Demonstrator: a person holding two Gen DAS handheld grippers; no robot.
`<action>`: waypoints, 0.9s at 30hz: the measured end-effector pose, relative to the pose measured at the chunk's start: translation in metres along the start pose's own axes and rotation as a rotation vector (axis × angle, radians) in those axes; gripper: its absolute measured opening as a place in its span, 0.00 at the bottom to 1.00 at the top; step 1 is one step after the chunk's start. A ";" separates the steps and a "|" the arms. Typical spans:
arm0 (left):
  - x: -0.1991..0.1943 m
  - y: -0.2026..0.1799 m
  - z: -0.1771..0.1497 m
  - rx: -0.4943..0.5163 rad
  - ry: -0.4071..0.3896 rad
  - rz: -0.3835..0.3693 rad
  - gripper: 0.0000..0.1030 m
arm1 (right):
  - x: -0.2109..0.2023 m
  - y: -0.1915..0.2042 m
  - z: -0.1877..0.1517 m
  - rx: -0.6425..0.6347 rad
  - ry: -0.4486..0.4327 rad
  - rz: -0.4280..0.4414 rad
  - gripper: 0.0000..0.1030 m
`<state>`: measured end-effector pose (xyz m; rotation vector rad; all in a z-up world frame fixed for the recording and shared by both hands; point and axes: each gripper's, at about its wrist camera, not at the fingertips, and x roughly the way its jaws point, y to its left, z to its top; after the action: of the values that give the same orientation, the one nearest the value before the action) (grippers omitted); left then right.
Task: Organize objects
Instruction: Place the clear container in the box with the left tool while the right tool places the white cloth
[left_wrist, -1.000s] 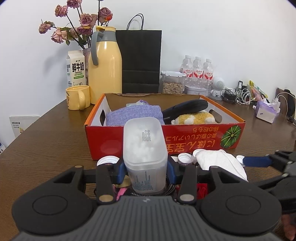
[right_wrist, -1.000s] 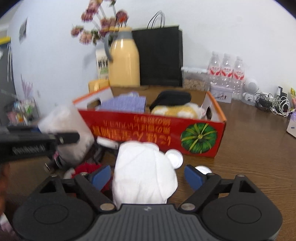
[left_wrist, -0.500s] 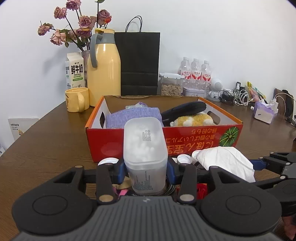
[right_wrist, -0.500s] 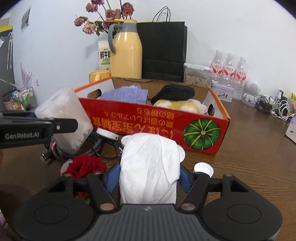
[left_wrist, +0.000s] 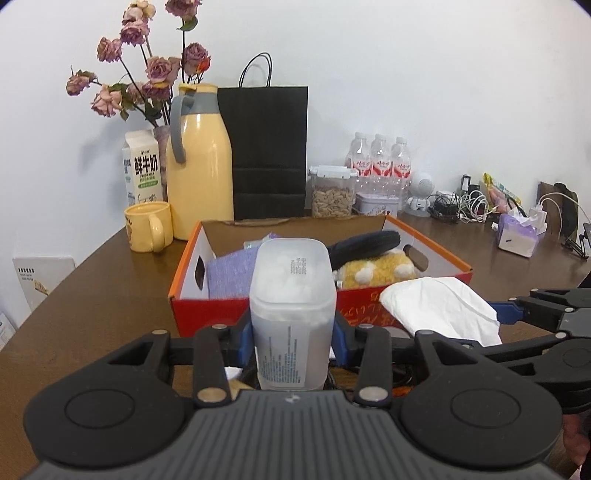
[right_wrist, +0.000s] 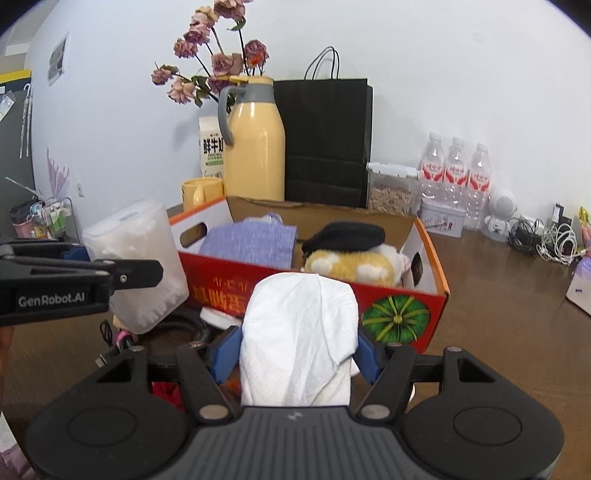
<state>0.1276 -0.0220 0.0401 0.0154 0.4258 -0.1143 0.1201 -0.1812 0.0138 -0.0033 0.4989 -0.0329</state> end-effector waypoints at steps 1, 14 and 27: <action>0.000 0.000 0.002 0.001 -0.003 -0.003 0.40 | 0.000 0.000 0.003 -0.001 -0.005 0.003 0.62; 0.016 0.007 0.061 0.008 -0.096 -0.006 0.40 | 0.021 0.002 0.057 -0.013 -0.074 0.014 0.62; 0.105 0.027 0.082 -0.015 -0.024 0.043 0.42 | 0.112 0.002 0.107 -0.013 -0.019 0.004 0.69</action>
<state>0.2592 -0.0099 0.0713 0.0084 0.4017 -0.0684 0.2691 -0.1832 0.0541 -0.0150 0.4805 -0.0258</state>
